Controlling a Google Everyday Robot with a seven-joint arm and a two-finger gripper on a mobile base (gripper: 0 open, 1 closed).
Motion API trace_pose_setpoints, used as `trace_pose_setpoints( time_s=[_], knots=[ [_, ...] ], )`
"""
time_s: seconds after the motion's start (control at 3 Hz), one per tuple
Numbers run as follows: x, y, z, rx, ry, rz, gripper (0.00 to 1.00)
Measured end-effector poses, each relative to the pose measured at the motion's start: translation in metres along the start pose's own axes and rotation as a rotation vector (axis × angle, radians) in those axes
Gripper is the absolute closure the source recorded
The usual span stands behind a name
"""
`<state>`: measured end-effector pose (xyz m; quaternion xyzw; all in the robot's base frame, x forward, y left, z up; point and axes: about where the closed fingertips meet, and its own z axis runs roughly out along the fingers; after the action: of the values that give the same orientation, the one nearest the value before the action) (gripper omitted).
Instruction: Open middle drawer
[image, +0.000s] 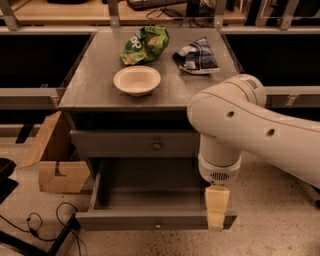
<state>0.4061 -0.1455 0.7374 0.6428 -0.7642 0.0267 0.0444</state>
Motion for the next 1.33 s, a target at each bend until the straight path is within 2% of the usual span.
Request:
trace_pose_setpoints(
  time_s=[0.33,0.67,1.0,1.33],
  knots=[
    [-0.006,0.001,0.046,-0.021,0.011,0.007,0.00],
    [-0.004,-0.005,0.127,-0.083,0.009,0.015,0.00],
    [-0.008,-0.026,0.189,-0.129,0.014,-0.003,0.15],
    [-0.013,-0.042,0.230,-0.164,-0.020,-0.003,0.38]
  ],
)
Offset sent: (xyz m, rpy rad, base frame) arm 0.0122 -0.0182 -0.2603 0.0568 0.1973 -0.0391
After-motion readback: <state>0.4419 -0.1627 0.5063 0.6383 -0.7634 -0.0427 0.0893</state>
